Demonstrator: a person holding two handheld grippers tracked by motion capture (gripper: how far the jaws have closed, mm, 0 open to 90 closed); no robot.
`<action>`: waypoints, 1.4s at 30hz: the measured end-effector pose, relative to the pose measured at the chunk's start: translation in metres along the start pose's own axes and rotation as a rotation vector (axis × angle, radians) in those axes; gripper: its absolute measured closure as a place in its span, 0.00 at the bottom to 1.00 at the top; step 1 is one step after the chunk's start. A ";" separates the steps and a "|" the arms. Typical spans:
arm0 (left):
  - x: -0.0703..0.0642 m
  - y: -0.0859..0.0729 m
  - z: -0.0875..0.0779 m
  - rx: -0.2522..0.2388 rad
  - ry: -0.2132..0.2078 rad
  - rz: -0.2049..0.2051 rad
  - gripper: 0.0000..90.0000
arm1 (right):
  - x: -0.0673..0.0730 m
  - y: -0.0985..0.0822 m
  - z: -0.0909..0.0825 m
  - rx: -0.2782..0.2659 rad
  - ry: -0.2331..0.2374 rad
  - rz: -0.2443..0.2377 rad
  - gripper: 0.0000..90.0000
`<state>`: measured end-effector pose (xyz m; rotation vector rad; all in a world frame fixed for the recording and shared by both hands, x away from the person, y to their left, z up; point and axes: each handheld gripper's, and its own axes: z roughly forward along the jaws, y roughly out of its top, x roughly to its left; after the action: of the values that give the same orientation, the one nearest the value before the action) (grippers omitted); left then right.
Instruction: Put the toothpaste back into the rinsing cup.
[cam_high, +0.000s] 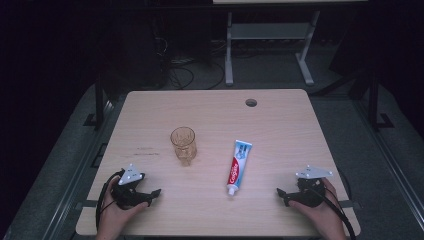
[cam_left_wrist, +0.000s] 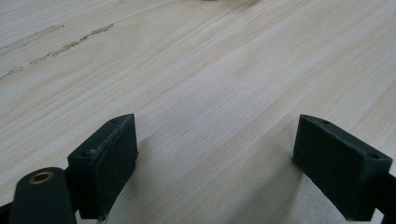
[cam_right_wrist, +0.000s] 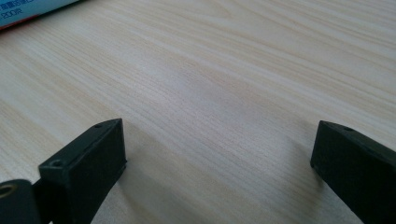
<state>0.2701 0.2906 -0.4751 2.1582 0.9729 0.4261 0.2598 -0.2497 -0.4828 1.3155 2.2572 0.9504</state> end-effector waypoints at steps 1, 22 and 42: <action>0.000 0.000 0.000 0.000 0.000 0.000 0.14 | 0.000 0.000 0.000 0.000 0.000 0.000 0.03; -0.001 -0.001 -0.001 0.001 0.011 -0.010 0.15 | 0.000 0.004 -0.004 -0.029 0.024 -0.005 0.42; -0.001 -0.001 -0.001 0.001 0.011 -0.010 0.15 | 0.007 0.025 -0.014 -0.036 0.200 0.014 1.00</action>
<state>0.2685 0.2912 -0.4749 2.1529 0.9895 0.4331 0.2639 -0.2403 -0.4548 1.2726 2.3672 1.1682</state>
